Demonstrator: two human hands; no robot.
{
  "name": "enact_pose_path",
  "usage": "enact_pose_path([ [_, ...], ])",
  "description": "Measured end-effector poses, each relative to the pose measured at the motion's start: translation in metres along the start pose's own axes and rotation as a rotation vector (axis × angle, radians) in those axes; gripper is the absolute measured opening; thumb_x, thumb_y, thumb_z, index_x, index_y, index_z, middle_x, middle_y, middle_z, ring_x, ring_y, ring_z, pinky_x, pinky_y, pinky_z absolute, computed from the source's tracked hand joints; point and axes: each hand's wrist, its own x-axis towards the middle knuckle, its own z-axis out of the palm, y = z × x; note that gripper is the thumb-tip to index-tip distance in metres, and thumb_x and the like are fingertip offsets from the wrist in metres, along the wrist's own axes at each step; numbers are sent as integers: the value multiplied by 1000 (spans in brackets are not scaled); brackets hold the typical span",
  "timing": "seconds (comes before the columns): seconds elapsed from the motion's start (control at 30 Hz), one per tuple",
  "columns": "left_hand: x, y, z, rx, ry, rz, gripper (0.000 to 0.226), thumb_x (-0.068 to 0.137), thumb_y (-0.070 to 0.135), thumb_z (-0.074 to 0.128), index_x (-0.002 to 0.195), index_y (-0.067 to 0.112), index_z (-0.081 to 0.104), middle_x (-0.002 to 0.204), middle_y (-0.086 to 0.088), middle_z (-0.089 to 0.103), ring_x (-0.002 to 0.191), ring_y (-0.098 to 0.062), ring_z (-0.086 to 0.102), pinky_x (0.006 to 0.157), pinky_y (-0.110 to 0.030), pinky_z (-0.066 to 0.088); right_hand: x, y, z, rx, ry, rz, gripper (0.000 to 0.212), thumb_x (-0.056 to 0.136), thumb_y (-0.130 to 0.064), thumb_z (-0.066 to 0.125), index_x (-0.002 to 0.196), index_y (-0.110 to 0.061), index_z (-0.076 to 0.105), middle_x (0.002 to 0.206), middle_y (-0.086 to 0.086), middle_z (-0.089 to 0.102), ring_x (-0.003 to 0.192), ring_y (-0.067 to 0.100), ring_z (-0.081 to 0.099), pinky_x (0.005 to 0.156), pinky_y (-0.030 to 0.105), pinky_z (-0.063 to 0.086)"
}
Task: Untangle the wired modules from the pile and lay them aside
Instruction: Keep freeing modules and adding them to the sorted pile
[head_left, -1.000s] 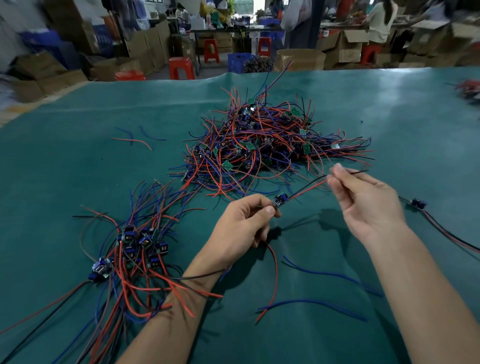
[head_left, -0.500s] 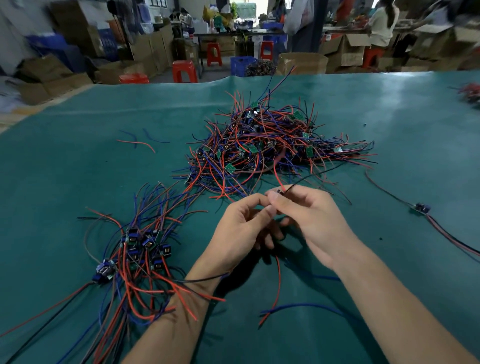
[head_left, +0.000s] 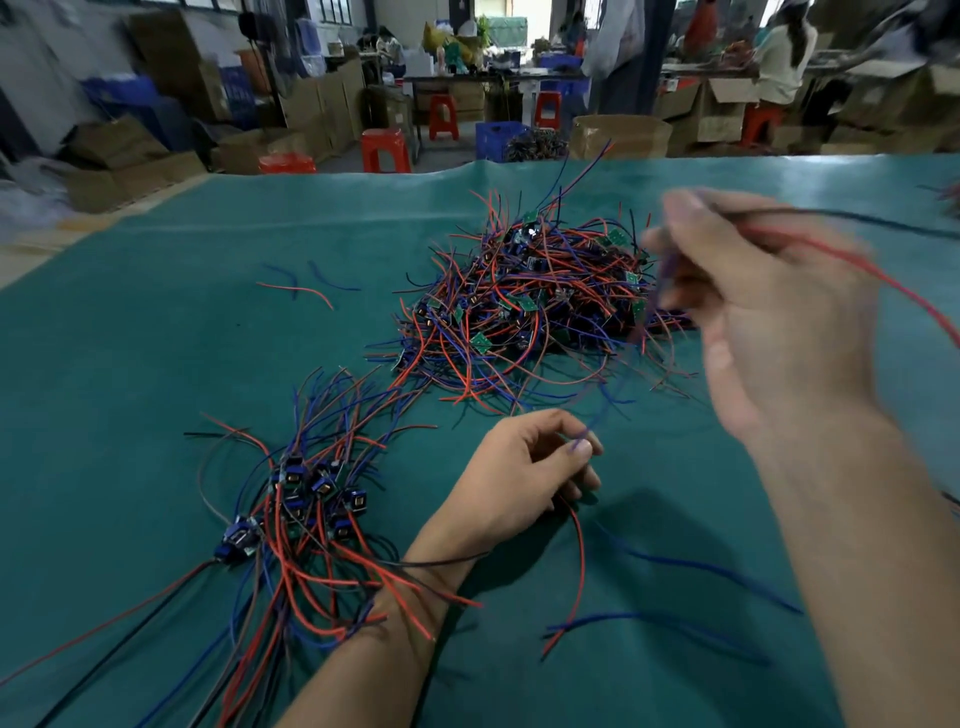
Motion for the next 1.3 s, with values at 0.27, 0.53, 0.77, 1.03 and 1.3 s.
enact_pose_path([
  [0.27,-1,0,0,62,67,11,28,91,-7,52,76,15,59,51,9,64,40,2,51,43,-10,36,2,26,114,-864,-892,344,49,78,-51,84,77,-3,74,66,6,73,61,23,71,46,24,53],
  [0.53,4,-1,-1,-26,69,-43,15,96,0,56,102,13,62,70,-3,69,51,-8,54,46,-18,42,64,82,57,-1553,-543,160,43,90,-14,62,132,-21,60,138,13,58,121,39,58,98,47,52],
  [0.77,3,0,-2,-31,83,-43,13,96,-1,55,103,7,63,67,-3,68,50,-9,53,47,-17,42,72,116,38,-1438,-424,111,32,92,-27,72,122,-26,61,128,9,62,113,34,59,87,40,50],
  [1.03,3,-1,-1,-66,103,-66,13,96,-1,55,105,4,63,69,-6,68,53,-12,54,49,-19,43,70,107,9,-1098,-114,220,21,81,-17,73,98,-30,71,98,1,74,103,25,66,93,35,54],
  [1.3,3,-1,-1,-73,111,-73,13,97,-2,54,107,2,62,69,-6,67,54,-11,55,50,-19,44,57,63,-51,-768,282,106,8,84,-21,70,83,-27,73,83,-4,74,82,18,71,82,41,59],
])
